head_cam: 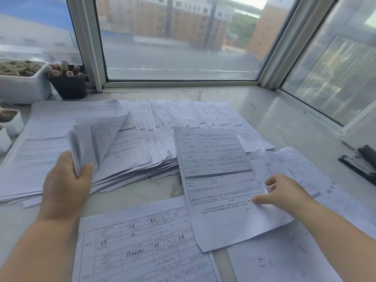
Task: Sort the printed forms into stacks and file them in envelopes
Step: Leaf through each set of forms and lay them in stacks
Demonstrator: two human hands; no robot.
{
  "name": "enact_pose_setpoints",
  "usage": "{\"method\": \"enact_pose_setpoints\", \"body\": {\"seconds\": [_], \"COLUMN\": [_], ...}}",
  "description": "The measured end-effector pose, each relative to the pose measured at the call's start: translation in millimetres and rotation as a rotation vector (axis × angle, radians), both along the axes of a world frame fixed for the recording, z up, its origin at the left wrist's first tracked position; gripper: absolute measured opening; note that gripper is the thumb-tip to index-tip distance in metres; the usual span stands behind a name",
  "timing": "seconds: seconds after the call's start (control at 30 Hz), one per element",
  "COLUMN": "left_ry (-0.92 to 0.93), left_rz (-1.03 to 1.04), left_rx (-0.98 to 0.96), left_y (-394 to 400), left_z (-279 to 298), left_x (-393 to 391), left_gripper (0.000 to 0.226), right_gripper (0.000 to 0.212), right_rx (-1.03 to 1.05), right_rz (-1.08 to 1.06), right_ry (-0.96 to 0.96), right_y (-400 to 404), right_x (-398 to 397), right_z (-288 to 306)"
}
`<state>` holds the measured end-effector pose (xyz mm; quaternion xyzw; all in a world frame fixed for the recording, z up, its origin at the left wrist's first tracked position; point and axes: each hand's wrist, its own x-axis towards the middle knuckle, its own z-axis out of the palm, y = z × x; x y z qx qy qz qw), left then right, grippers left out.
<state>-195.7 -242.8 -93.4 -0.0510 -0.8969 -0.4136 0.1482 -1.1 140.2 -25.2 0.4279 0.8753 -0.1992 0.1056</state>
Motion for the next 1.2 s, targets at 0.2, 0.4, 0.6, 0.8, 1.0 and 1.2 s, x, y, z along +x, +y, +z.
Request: {"method": "enact_pose_setpoints", "body": {"seconds": [0.2,0.4,0.6,0.8,1.0,1.2], "left_ry": [0.017,0.036,0.2,0.307,0.319,0.381], "left_rz": [-0.017,0.007,0.104,0.135,0.165,0.302], "left_rx": [0.024,0.136,0.254,0.249,0.162,0.229], "left_y": [3.5,6.9,8.7,9.1,7.5,2.9], "left_z": [3.0,7.1,16.6,19.0,18.7,21.0], "left_x": [1.0,1.0,4.6,8.1,4.7,2.6], "left_gripper": [0.043,0.037,0.051,0.035,0.008,0.017], "right_gripper": [0.008,0.013,0.032,0.01,0.035,0.02], "right_rx": [-0.254,-0.459,-0.666,-0.6,-0.515,-0.48], "right_rz": [-0.095,-0.124,0.001,0.141,0.243,0.267], "right_ry": [0.102,0.588,0.783,0.53,0.359,0.356], "right_y": [4.6,34.5,-10.1,-108.3,-154.1,-167.7], "right_x": [1.4,18.3,-67.2,-165.0,-212.1,-233.1], "right_z": [4.9,49.4,64.8,26.5,1.9,-5.0]}}
